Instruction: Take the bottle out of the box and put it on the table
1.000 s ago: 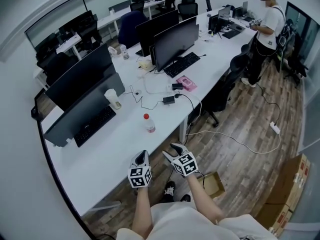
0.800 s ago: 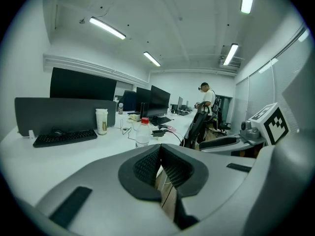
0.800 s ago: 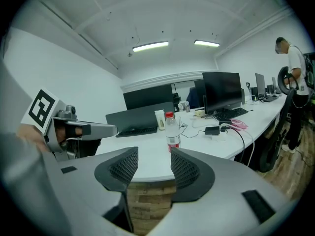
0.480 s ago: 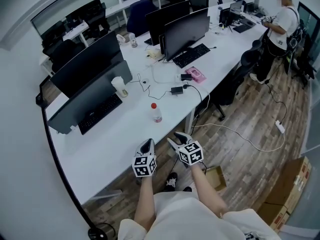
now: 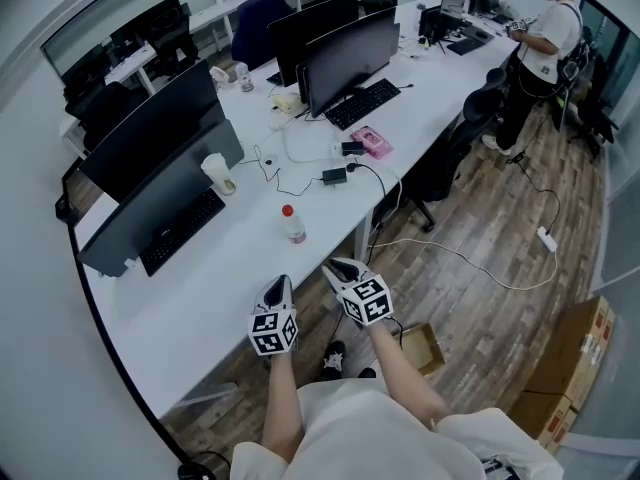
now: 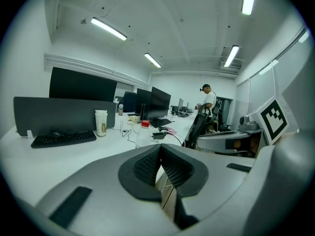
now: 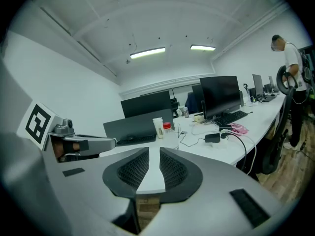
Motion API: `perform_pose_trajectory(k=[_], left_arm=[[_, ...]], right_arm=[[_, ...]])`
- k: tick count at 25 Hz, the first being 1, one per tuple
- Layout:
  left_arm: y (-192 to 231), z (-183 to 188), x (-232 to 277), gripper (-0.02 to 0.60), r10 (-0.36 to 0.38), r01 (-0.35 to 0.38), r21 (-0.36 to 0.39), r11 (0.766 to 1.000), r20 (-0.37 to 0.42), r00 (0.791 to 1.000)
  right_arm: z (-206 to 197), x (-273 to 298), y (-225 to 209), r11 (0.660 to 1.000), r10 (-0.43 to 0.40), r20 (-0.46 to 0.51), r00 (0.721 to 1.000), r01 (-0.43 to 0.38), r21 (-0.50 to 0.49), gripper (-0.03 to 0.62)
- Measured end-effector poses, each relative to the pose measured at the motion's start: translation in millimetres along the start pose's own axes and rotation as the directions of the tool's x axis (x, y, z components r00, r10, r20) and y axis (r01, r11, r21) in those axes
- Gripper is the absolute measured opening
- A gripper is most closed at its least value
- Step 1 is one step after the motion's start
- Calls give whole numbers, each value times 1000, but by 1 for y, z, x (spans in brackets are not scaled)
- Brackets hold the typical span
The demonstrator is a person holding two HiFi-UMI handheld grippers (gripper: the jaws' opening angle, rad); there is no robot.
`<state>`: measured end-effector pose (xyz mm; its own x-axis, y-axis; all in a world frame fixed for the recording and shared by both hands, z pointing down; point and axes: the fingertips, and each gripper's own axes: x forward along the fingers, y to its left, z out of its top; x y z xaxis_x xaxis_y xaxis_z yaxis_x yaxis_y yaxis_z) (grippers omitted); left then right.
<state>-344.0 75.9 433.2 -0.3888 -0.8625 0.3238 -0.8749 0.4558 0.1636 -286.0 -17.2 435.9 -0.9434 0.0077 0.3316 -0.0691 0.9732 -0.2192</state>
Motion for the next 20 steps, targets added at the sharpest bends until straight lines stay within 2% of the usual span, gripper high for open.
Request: perform_pose_trajectory(k=[4, 7, 12, 17, 20], left_arm=[[1, -1, 2, 15, 2, -2, -17, 1000, 9, 1000], [0, -2, 2, 14, -6, 7, -20, 1000, 7, 1000], [3, -5, 4, 15, -7, 8, -33, 999, 4, 1000], [-1, -2, 16, 14, -38, 38, -35, 999, -5, 999], [1, 0, 18, 14, -33, 32, -43, 999, -9, 999]], right_arm=[[4, 5, 0, 1000, 4, -2, 1000, -4, -12, 57], [4, 5, -1, 1000, 1, -10, 1000, -1, -25, 40], [2, 9, 0, 1000, 15, -17, 1000, -15, -26, 40], [4, 9, -6, 999, 6, -28, 1000, -7, -38, 38], [3, 10, -10, 1000, 18, -45, 999, -19, -14, 38]])
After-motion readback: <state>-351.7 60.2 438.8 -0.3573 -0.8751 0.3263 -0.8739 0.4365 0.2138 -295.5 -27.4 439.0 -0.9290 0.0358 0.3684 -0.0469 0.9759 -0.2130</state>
